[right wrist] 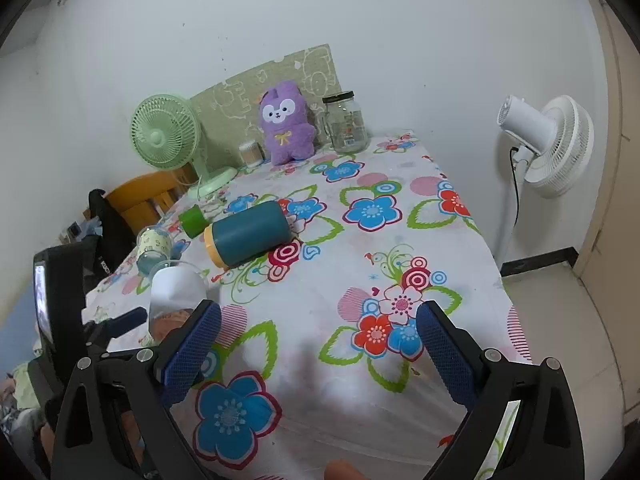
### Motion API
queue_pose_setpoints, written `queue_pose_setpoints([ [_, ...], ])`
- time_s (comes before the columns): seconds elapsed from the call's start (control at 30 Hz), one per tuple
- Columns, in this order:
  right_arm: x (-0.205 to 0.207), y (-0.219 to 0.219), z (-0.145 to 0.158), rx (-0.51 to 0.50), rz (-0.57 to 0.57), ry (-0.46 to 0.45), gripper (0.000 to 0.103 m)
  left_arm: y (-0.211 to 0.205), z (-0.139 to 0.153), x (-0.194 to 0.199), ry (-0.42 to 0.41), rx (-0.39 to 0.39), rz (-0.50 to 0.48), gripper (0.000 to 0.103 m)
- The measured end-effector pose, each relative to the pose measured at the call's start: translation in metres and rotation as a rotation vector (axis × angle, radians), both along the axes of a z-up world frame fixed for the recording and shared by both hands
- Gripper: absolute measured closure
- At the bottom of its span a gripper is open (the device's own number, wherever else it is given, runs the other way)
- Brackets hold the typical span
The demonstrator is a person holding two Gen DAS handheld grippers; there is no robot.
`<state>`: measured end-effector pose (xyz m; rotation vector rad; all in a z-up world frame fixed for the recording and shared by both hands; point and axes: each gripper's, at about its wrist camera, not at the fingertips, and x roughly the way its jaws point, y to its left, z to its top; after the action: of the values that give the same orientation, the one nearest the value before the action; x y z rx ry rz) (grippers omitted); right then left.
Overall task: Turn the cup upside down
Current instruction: 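Close the left gripper around the standing white cup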
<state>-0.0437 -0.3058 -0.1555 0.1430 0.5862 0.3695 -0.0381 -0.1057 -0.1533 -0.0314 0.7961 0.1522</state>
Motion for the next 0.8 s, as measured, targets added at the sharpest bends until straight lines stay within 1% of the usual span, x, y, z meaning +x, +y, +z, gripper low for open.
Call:
queue_pose_setpoints([
  [0.03, 0.0, 0.0, -0.001, 0.003, 0.001, -0.001, 0.004, 0.001, -0.001, 0.001, 0.002, -0.002, 0.004, 0.015],
  [0.1, 0.001, -0.001, -0.002, 0.009, 0.004, 0.001, 0.004, 0.003, -0.003, 0.003, 0.009, -0.005, 0.014, 0.018],
  [0.17, 0.002, -0.002, -0.003, 0.019, 0.004, 0.004, 0.004, 0.006, -0.005, 0.003, 0.016, -0.01, 0.017, 0.024],
  [0.23, 0.003, -0.002, -0.004, 0.027, 0.005, 0.007, 0.004, 0.009, -0.006, 0.002, 0.018, -0.017, 0.021, 0.032],
  [0.27, 0.003, -0.001, -0.004, 0.031, 0.005, 0.007, 0.004, 0.011, -0.007, 0.001, 0.017, -0.023, 0.021, 0.033],
  [0.4, 0.002, 0.004, -0.003, 0.042, 0.018, 0.007, 0.004, 0.017, -0.004, -0.003, 0.01, -0.03, 0.02, 0.036],
  [0.57, -0.001, 0.014, 0.0, 0.039, 0.039, 0.002, 0.004, 0.023, 0.004, -0.009, -0.002, -0.034, 0.008, 0.037],
  [0.7, -0.003, 0.022, -0.001, 0.038, 0.06, 0.001, 0.004, 0.033, 0.015, -0.014, 0.012, -0.05, -0.02, 0.037],
  [0.8, -0.004, 0.029, -0.002, 0.032, 0.079, 0.001, 0.004, 0.042, 0.024, -0.016, 0.049, -0.067, -0.061, 0.037],
])
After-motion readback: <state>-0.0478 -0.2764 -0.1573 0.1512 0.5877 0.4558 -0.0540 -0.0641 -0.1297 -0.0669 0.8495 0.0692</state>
